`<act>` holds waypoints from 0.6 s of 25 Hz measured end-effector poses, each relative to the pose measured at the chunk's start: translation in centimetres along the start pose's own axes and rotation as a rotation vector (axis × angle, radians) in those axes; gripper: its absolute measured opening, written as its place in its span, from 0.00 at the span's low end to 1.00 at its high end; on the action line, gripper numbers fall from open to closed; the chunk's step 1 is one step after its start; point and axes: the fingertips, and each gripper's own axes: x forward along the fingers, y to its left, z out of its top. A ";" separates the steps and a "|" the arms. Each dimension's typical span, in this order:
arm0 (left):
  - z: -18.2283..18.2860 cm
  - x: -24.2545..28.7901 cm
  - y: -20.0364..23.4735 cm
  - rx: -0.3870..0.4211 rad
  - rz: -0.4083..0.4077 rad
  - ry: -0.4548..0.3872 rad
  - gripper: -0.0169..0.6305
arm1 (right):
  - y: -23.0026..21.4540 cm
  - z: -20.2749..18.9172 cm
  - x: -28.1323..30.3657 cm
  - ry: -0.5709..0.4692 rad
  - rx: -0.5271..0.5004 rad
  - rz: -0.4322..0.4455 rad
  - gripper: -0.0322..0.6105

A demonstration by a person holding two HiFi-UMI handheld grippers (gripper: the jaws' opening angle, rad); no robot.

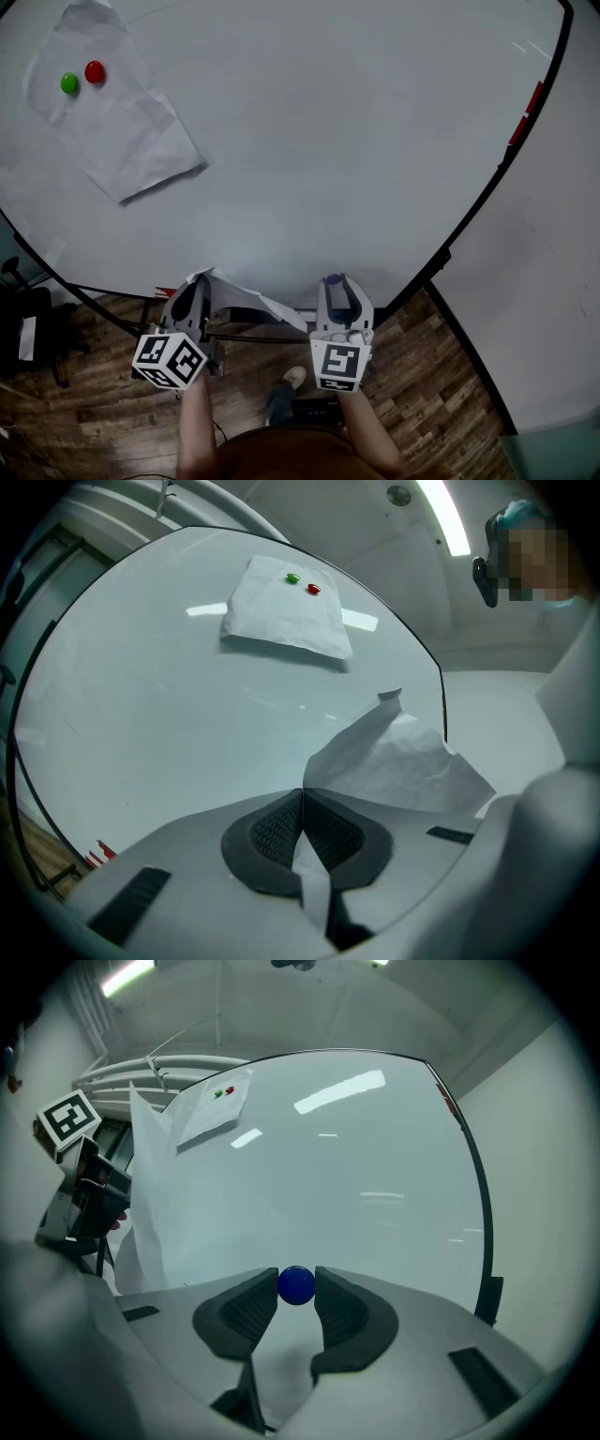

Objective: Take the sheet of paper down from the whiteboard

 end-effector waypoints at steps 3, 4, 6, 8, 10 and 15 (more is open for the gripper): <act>0.0 0.0 0.0 0.000 -0.001 0.001 0.06 | 0.1 -0.1 0.0 0.003 -0.002 0.000 0.26; 0.0 0.0 0.0 0.000 -0.001 0.001 0.06 | 0.1 -0.1 0.0 0.004 -0.002 -0.001 0.26; 0.0 0.0 -0.1 0.000 -0.001 0.002 0.06 | 0.0 -0.1 0.0 0.005 -0.006 0.000 0.26; 0.0 0.1 -0.1 0.001 -0.002 0.003 0.06 | -0.1 -0.1 0.0 0.005 -0.010 0.001 0.26; -0.1 0.2 -0.3 0.003 -0.006 0.004 0.06 | -0.2 -0.2 0.0 0.006 -0.011 0.000 0.26; -0.2 0.4 -0.5 0.002 -0.007 0.002 0.06 | -0.5 -0.3 -0.1 0.008 -0.011 -0.003 0.26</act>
